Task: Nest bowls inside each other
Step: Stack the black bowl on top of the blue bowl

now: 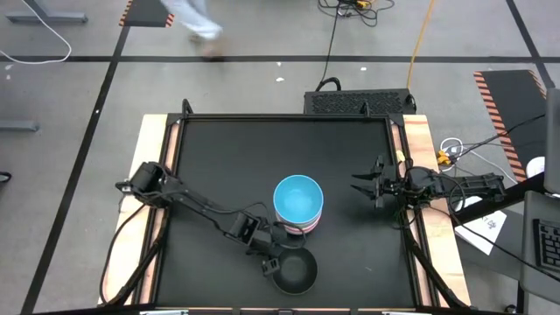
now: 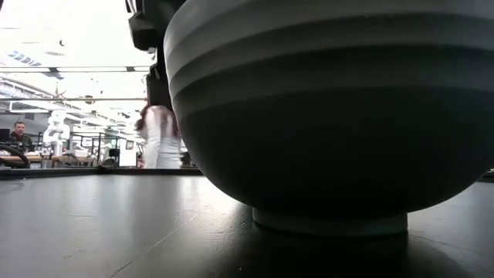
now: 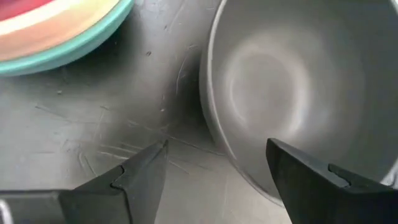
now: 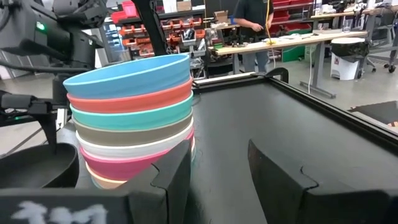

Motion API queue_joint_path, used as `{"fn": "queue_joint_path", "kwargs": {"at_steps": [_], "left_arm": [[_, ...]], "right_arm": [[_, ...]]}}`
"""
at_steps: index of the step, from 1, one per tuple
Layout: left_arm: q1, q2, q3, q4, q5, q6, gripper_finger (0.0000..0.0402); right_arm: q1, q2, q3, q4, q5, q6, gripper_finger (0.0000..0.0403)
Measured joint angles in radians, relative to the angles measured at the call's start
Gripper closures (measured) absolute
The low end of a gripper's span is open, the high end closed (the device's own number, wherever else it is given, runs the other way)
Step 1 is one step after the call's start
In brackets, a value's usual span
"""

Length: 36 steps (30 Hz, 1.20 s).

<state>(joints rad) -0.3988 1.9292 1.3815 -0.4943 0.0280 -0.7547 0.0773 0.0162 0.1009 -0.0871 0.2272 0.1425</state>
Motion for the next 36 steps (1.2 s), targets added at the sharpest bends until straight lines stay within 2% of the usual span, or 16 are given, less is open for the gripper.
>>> {"fn": "queue_joint_path", "kwargs": {"at_steps": [7,9,11,16,17,27,31,36], "left_arm": [[-0.002,0.0,0.0,0.004,-0.032,0.039,0.013],[-0.005,0.0,0.0,0.01,-0.033,0.066,0.0148],[-0.006,0.001,0.0,0.017,-0.025,0.088,0.0188],[-0.009,0.009,0.0,0.028,-0.003,0.187,0.0361],[-0.01,0.009,0.0,0.034,-0.003,0.206,0.038],[-0.035,-0.025,-0.001,0.156,0.003,0.341,0.0395],[-0.059,-0.11,-0.001,0.16,-0.062,0.402,0.0396],[-0.064,-0.279,0.021,0.13,-0.141,0.459,0.0396]], "right_arm": [[0.0,0.008,0.0,0.0,0.0,0.002,0.0252],[0.0,0.007,0.0,0.0,0.0,0.002,0.0252],[0.0,0.008,0.0,0.0,0.0,0.001,0.0252],[0.0,0.008,0.0,0.0,0.001,0.0,0.0252],[0.0,0.008,0.0,0.0,0.001,0.0,0.0252],[0.0,0.011,0.0,0.0,0.002,0.002,0.0252],[0.0,0.011,0.0,0.0,0.002,0.003,0.0252],[0.0,0.011,0.0,0.0,0.002,0.007,0.0252]]}}
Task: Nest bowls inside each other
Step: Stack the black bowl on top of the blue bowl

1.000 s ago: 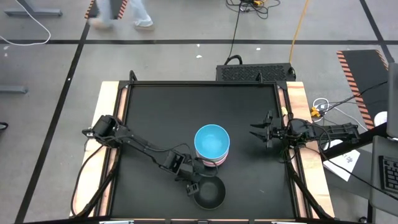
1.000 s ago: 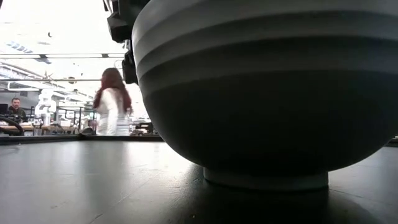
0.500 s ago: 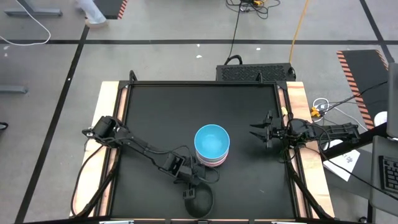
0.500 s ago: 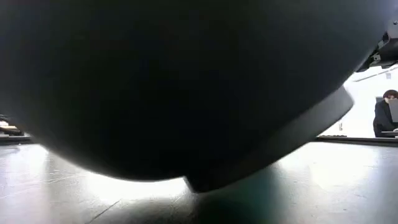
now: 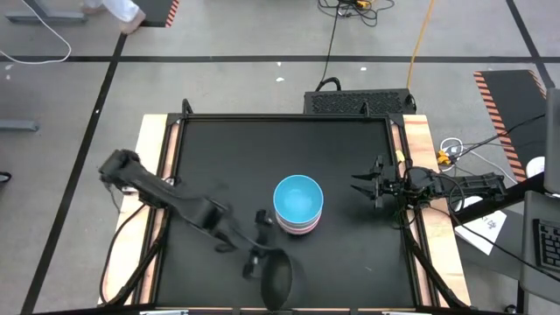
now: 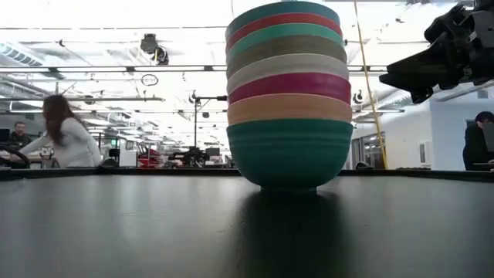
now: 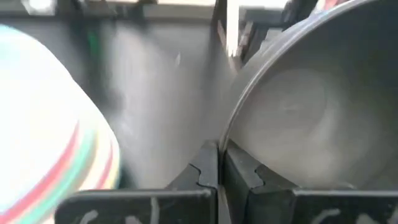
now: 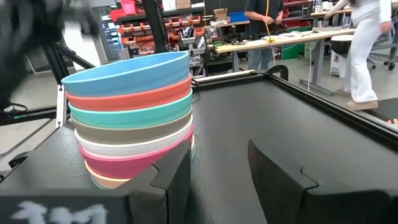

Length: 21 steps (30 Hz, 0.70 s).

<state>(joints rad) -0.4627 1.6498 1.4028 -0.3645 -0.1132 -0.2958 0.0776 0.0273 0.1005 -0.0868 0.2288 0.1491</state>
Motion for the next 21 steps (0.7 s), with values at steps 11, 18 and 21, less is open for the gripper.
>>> {"fn": "queue_joint_path", "kwargs": {"at_steps": [11,18,21], "left_arm": [[0.21,-0.05,0.496,-0.533,-0.001,0.077,0.0397],[0.379,0.125,0.819,-0.855,0.073,0.077,0.0397],[0.43,0.22,0.948,-0.962,0.13,0.086,0.0397]], "right_arm": [[0.0,0.0,0.0,0.0,0.0,0.0,0.0252],[0.0,0.001,0.0,-0.005,0.0,0.0,0.0252],[0.0,0.007,0.0,-0.008,0.0,0.004,0.0252]]}}
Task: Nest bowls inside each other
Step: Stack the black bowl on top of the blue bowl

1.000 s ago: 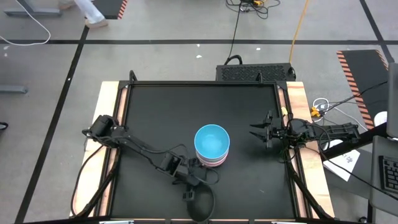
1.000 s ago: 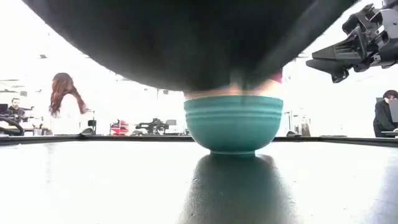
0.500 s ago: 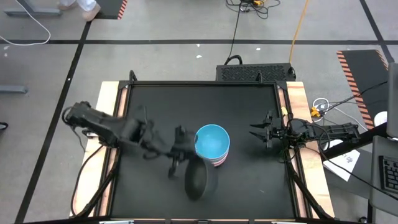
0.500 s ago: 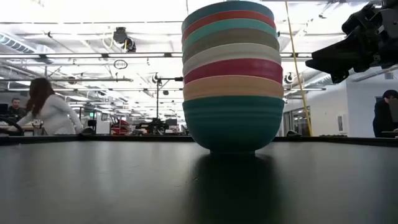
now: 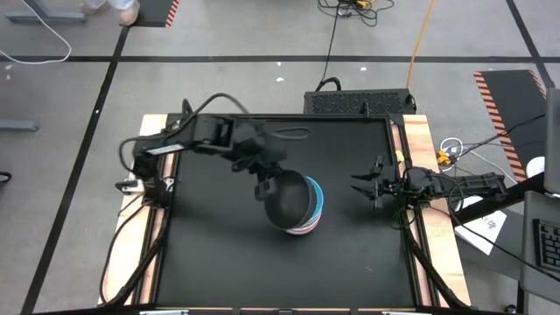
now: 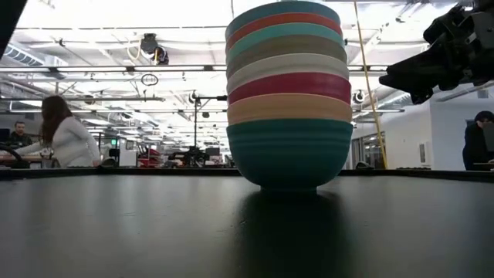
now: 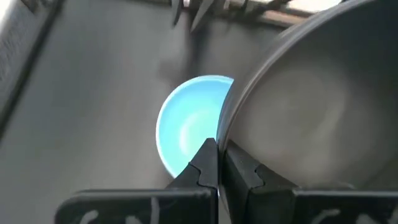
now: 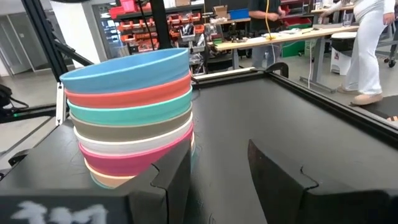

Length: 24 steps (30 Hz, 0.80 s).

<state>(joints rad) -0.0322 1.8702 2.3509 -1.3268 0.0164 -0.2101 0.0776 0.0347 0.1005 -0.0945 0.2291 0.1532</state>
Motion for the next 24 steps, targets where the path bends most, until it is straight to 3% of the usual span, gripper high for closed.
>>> {"fn": "queue_joint_path", "kwargs": {"at_steps": [3,7,24], "left_arm": [[0.064,0.025,-0.018,-0.027,0.074,-0.013,0.0397],[0.118,0.064,-0.001,-0.128,0.051,-0.026,0.0397],[0.115,0.123,0.0,-0.183,0.075,0.028,0.0397]], "right_arm": [[0.0,0.012,0.0,-0.001,0.0,0.015,0.0252],[0.0,0.036,-0.001,-0.002,0.0,0.022,0.0252],[0.0,0.127,-0.003,0.009,-0.003,0.082,0.0252]]}}
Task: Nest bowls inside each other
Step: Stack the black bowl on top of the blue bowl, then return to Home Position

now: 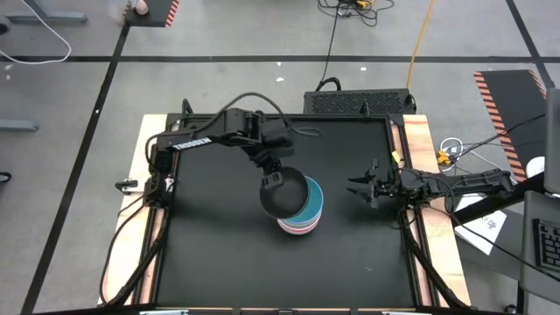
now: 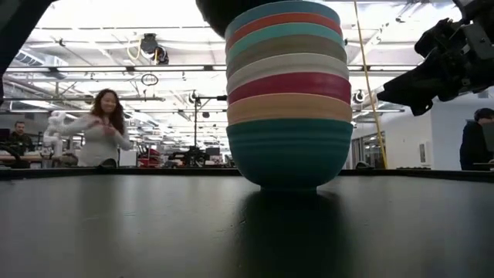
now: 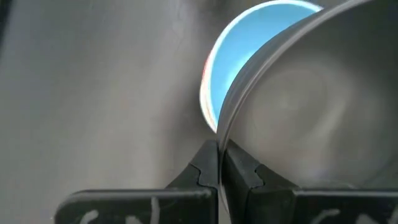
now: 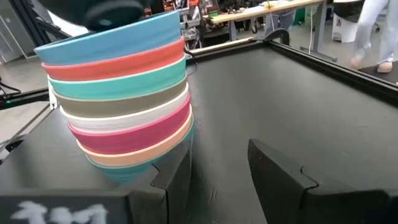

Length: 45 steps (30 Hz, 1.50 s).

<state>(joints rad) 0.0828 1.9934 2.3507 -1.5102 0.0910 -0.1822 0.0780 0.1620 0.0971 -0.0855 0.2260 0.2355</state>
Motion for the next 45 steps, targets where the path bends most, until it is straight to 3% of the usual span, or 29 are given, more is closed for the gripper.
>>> {"fn": "queue_joint_path", "kwargs": {"at_steps": [9,23,34,45], "left_arm": [[-0.012,0.095,0.0,0.002,0.019,0.06,0.0397],[-0.012,0.093,0.005,0.126,0.037,0.144,0.0395],[-0.026,0.075,0.006,0.156,0.029,0.113,0.0307],[-0.025,0.068,0.006,0.182,-0.022,0.119,0.0294]], "right_arm": [[0.0,0.028,0.0,0.004,0.002,0.015,0.0252],[0.0,0.043,0.0,0.006,0.004,0.007,0.0252],[0.0,0.044,0.0,0.006,0.004,0.017,0.0252],[0.0,0.044,0.0,0.006,0.004,0.039,0.0252]]}}
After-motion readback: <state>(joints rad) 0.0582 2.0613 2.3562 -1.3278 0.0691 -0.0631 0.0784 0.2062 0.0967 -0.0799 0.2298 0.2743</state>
